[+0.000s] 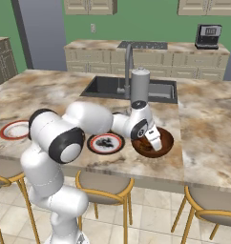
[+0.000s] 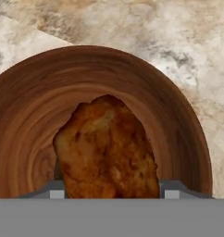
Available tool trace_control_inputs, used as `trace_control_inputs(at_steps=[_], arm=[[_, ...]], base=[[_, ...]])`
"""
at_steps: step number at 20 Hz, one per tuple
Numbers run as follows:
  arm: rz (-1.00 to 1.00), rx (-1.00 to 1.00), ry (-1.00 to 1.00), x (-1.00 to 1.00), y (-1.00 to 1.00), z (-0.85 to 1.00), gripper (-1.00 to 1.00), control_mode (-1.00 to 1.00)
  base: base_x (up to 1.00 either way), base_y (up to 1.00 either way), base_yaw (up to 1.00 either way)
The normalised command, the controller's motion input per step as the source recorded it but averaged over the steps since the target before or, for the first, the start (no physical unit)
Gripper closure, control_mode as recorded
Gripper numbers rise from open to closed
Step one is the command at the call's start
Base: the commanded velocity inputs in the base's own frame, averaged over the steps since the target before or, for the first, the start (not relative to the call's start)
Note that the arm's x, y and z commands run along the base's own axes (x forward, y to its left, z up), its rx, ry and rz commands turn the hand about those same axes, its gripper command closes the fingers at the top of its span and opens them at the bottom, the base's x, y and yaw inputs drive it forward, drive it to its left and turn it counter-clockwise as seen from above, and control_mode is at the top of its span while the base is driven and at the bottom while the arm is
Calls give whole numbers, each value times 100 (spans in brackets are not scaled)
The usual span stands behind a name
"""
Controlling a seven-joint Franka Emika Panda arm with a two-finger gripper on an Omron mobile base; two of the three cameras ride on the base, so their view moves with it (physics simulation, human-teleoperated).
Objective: Pick the chicken drumstick and sweet potato from their plates and place them in the bowl. Then put the bowl in the fridge.
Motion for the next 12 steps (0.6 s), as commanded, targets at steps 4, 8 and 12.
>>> trace_control_inputs(at_steps=[4, 8, 12], arm=[[0, 0, 0, 17, -2, -16, -100, -100], [0, 0, 0, 10, -8, -4, -100, -100], [3, 6, 0, 2, -15, 1, -100, -100]], base=[[0, 0, 0], [0, 0, 0], [0, 0, 0]])
